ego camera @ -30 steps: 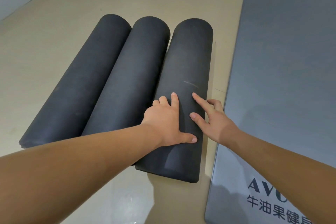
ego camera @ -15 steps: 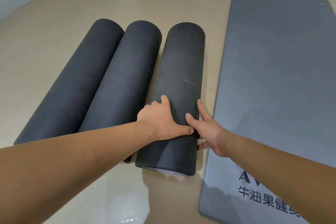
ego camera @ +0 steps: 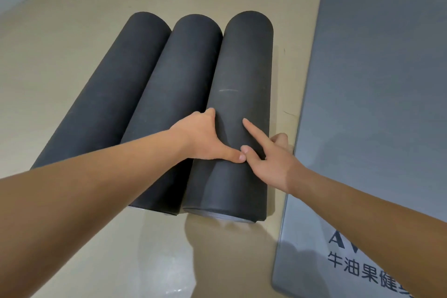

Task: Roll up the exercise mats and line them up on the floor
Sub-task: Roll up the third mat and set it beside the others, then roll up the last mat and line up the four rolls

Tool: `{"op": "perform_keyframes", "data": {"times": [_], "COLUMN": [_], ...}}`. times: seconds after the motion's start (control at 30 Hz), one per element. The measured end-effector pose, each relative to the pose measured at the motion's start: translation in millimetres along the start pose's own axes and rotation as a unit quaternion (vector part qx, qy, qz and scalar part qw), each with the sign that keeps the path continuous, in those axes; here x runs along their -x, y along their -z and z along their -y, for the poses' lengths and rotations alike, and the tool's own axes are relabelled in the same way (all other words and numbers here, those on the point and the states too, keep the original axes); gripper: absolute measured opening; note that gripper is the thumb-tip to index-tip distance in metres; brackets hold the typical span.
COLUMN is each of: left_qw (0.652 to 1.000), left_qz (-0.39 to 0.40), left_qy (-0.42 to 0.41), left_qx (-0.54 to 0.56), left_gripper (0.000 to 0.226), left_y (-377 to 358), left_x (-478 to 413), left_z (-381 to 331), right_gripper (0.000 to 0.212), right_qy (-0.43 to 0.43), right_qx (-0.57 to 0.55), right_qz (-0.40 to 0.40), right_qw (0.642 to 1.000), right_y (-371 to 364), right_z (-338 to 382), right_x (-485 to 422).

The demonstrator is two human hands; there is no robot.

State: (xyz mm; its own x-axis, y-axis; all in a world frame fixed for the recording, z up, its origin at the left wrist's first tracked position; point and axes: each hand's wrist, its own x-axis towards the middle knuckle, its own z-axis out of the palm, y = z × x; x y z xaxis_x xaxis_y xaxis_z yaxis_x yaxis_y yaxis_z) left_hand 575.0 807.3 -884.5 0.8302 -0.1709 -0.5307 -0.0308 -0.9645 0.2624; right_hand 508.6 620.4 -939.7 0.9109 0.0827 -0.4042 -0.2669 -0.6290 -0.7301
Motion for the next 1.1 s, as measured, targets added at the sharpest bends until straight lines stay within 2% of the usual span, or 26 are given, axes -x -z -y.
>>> {"op": "perform_keyframes", "data": {"times": [0.1, 0.27, 0.37, 0.43, 0.5, 0.57, 0.63, 0.77, 0.83, 0.97, 1.03, 1.1], "left_qw": [0.999, 0.997, 0.994, 0.994, 0.99, 0.979, 0.965, 0.953, 0.942, 0.914, 0.895, 0.868], "left_qz": [-0.012, -0.023, -0.031, -0.037, -0.06, -0.09, -0.107, -0.061, -0.029, 0.021, 0.042, 0.065], "left_qy": [-0.017, 0.001, 0.01, 0.011, -0.006, -0.061, -0.135, -0.253, -0.295, -0.339, -0.361, -0.398], "left_qx": [-0.028, -0.072, -0.101, -0.106, -0.125, -0.175, -0.198, -0.154, -0.156, -0.221, -0.259, -0.291], "left_gripper": [0.132, 0.148, 0.147, 0.144, 0.139, 0.126, 0.103, 0.065, 0.059, 0.06, 0.069, 0.087], "left_y": [-6, -21, -26, -24, -13, -3, -3, -36, -58, -103, -131, -159], "left_x": [-1, -1, 4, 7, 14, 25, 37, 47, 47, 41, 43, 49], "left_z": [1, 8, 0, -7, -17, -29, -47, -92, -116, -160, -180, -197], "right_gripper": [0.058, 0.063, 0.064, 0.065, 0.062, 0.054, 0.046, 0.029, 0.023, 0.034, 0.035, 0.035], "right_qy": [0.017, 0.017, 0.02, 0.019, 0.015, 0.012, 0.003, -0.062, -0.079, -0.109, -0.135, -0.159], "right_qx": [0.015, 0.088, 0.116, 0.086, 0.003, -0.07, -0.095, -0.1, -0.064, 0.114, 0.199, 0.215], "right_qz": [-0.016, -0.016, -0.019, -0.018, -0.03, -0.049, -0.072, -0.067, -0.042, 0.015, 0.058, 0.077], "right_qw": [1.0, 0.996, 0.993, 0.996, 0.999, 0.996, 0.993, 0.991, 0.994, 0.987, 0.969, 0.96], "right_y": [-8, -9, -12, -10, -1, 12, 27, 60, 77, 118, 138, 150], "right_z": [-8, -13, -12, -14, -15, -19, -27, -48, -68, -113, -135, -163], "right_x": [-1, -4, 0, 3, 6, 12, 20, 41, 57, 111, 146, 179]}}
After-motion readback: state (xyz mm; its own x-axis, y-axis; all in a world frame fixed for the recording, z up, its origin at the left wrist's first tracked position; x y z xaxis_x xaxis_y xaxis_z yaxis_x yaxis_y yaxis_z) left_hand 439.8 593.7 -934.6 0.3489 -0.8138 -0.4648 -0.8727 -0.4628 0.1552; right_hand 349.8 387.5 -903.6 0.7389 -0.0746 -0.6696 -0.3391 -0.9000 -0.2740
